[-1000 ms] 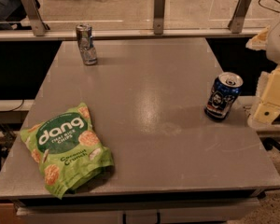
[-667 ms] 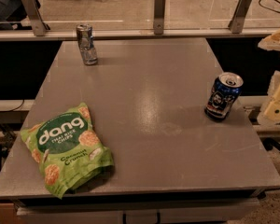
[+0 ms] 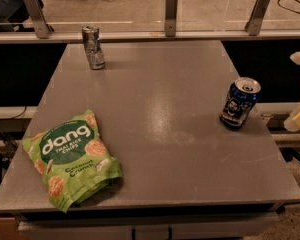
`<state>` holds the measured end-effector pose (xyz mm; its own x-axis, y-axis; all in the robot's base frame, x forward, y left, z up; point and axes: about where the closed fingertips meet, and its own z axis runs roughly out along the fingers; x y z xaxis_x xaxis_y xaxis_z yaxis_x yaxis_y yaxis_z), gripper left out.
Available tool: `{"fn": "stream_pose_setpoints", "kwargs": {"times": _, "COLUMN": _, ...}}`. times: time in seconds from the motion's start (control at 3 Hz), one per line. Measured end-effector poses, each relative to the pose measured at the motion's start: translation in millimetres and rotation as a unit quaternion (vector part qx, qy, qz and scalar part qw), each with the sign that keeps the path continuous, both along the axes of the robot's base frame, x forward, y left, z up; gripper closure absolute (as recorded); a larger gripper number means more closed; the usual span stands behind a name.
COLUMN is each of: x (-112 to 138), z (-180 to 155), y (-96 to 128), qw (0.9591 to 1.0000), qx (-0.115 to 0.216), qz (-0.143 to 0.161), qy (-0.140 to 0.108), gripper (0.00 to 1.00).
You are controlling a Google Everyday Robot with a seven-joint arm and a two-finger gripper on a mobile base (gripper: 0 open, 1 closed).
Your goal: Knock pepsi can over
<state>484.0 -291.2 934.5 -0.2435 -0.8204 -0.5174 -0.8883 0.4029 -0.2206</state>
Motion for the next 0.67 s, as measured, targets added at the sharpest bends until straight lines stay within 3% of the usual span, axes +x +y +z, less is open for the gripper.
{"fn": "stream_pose_setpoints", "kwargs": {"times": 0.33, "x": 10.2, "z": -26.7, "y": -0.7, "qw": 0.9962, "qx": 0.087, "qz": 0.005, "qy": -0.006, "gripper": 0.0}}
{"fn": "stream_pose_setpoints", "kwargs": {"times": 0.67, "x": 13.0, "z": -43.7, "y": 7.7, "qw": 0.9883, "qx": 0.152, "qz": 0.006, "qy": -0.01, "gripper": 0.0}}
